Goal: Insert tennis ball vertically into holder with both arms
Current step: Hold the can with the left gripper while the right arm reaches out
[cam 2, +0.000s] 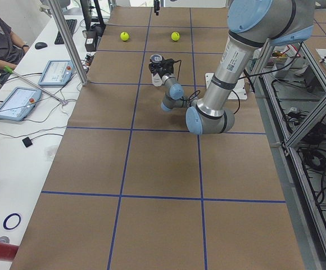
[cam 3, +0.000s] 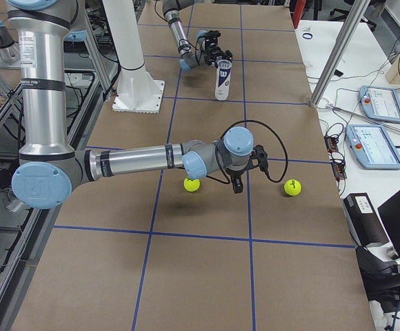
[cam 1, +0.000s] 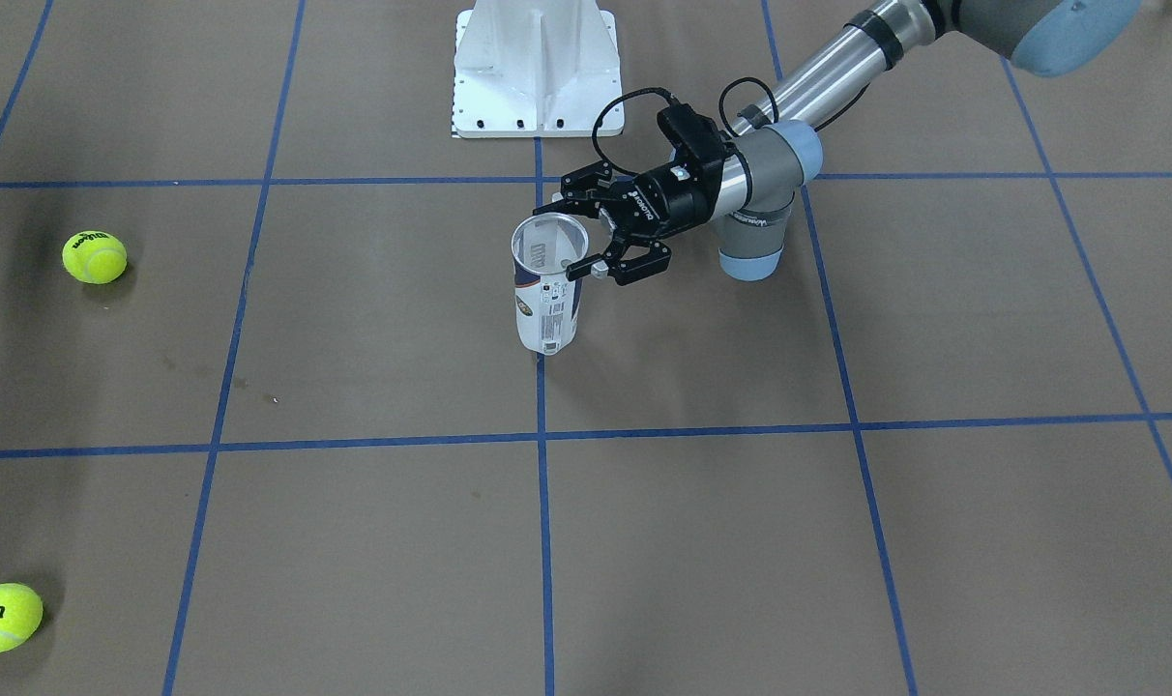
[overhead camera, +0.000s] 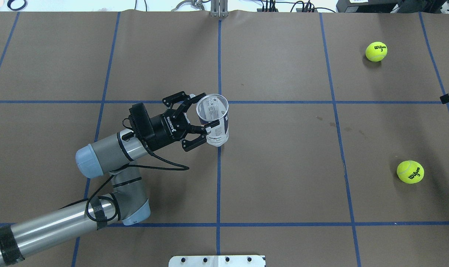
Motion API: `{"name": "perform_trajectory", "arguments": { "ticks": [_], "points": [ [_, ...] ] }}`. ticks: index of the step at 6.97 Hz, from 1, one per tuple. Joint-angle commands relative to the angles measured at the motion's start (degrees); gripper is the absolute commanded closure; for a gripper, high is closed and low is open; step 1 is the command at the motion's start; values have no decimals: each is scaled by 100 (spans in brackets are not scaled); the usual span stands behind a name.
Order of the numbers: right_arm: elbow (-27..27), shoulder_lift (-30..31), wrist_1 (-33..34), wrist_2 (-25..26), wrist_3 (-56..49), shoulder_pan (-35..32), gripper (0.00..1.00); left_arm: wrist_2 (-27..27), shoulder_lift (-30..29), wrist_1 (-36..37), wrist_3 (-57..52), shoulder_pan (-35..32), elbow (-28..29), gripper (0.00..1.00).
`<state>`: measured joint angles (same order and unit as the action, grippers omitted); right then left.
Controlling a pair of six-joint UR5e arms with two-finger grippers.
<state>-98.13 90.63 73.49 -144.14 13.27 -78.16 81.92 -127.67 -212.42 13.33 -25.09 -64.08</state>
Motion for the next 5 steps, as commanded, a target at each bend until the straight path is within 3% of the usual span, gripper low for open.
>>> {"name": "perform_trajectory", "arguments": {
  "ticks": [1,5],
  "points": [
    [-4,-1,-2,8,0,11,1,0,-3,8,-5,13,1,32],
    [-4,-1,-10,9,-17,73,1,-61,-3,25,-5,118,10,30]
  ]
}}
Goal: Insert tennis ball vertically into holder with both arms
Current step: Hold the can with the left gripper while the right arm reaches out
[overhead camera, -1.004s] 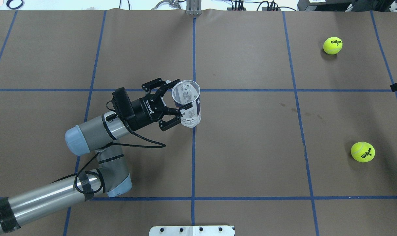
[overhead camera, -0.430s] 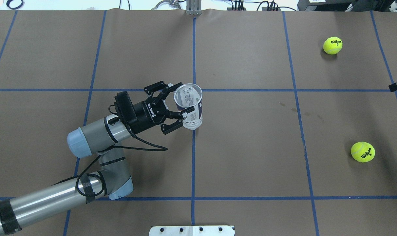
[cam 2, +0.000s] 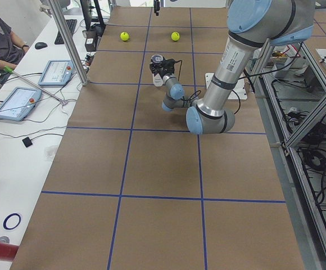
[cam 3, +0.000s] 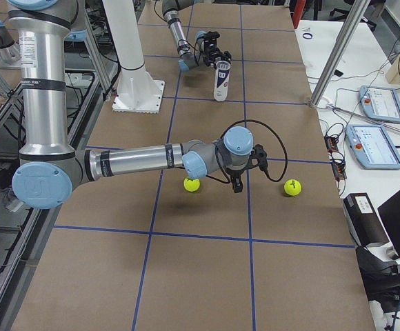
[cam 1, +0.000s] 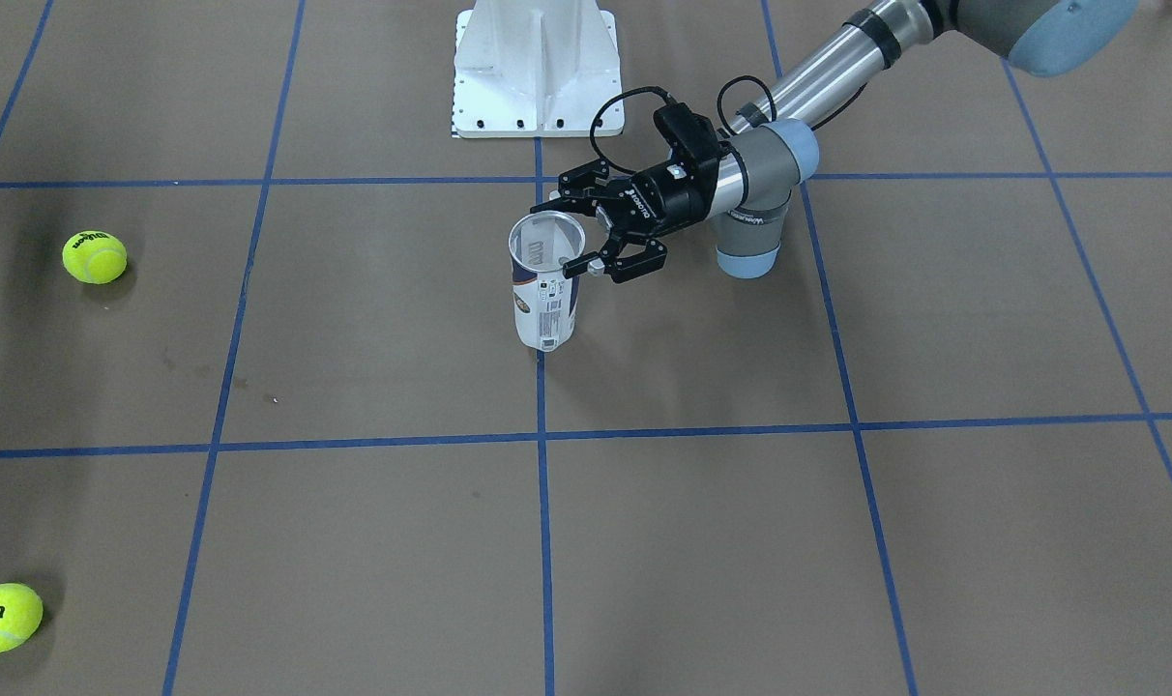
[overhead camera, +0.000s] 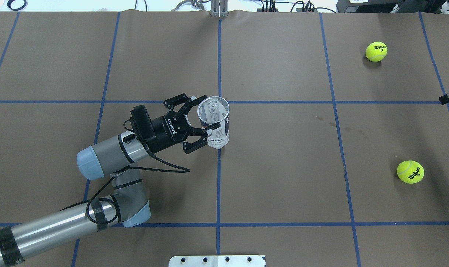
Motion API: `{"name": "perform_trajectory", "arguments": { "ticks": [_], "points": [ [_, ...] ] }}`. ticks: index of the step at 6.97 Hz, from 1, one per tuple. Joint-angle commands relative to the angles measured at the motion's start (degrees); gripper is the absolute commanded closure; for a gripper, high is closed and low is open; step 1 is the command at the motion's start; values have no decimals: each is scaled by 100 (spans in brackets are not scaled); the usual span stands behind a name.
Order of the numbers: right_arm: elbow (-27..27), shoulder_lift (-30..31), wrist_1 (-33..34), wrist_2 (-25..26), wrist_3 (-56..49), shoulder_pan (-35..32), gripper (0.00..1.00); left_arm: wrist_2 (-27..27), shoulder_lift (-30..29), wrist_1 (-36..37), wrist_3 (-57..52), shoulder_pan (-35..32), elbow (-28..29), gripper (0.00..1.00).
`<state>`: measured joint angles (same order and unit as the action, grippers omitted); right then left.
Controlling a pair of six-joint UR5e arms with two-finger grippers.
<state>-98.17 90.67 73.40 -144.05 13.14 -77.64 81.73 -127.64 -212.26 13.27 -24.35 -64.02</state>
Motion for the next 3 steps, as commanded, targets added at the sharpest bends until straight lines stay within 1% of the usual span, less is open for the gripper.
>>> {"name": "perform_trajectory", "arguments": {
  "ticks": [1,3],
  "points": [
    [0,-6,-1,0,-5,21,1,-121,-7,10,0,53,3,29],
    [8,-6,-1,17,-5,82,1,-131,-15,27,0,79,3,27]
  ]
}}
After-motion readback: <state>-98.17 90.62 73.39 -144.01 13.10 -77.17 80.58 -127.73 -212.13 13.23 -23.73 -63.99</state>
